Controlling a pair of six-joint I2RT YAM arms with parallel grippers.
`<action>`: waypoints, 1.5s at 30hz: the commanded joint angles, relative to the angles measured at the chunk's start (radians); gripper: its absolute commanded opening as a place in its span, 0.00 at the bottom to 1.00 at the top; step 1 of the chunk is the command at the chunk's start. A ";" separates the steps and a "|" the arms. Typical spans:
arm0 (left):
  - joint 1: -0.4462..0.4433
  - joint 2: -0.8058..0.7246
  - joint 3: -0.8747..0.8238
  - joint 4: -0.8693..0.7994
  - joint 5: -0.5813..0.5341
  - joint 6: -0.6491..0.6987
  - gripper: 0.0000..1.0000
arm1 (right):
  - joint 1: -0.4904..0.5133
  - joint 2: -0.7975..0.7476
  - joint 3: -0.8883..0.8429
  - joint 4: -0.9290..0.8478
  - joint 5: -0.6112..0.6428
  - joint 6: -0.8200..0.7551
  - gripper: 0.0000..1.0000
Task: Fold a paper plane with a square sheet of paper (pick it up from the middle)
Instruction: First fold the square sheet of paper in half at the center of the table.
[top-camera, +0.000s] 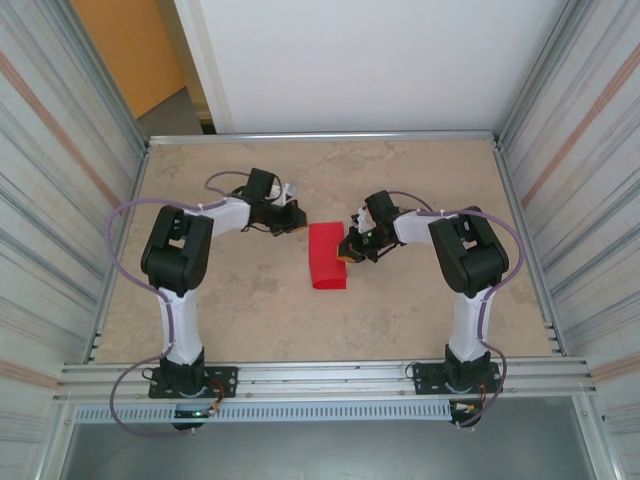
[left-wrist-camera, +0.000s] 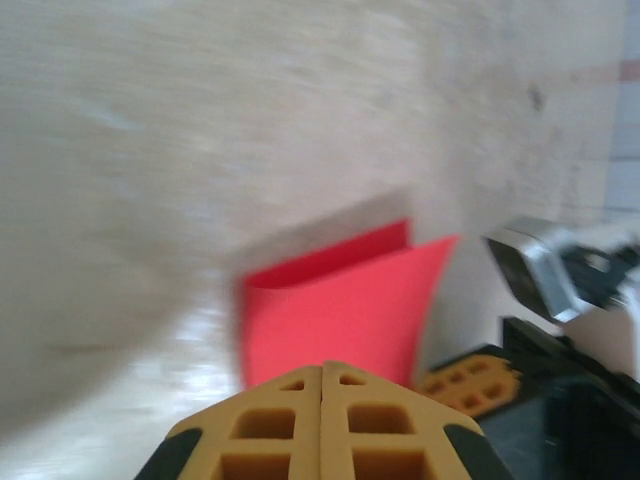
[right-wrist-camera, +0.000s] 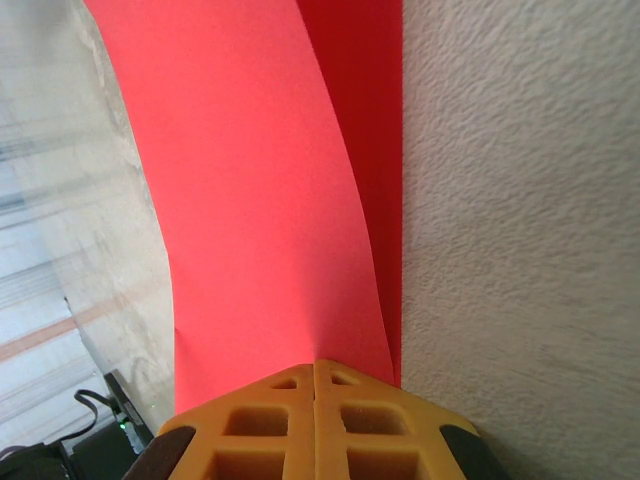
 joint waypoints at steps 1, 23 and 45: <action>-0.048 -0.019 -0.003 0.040 -0.003 -0.040 0.00 | -0.008 0.171 -0.121 -0.244 0.351 -0.020 0.00; 0.009 0.245 0.247 -0.198 -0.150 -0.015 0.00 | -0.017 0.178 -0.139 -0.214 0.372 -0.028 0.00; -0.108 -0.120 -0.111 -0.053 0.056 -0.133 0.00 | -0.017 0.190 -0.144 -0.200 0.357 -0.017 0.00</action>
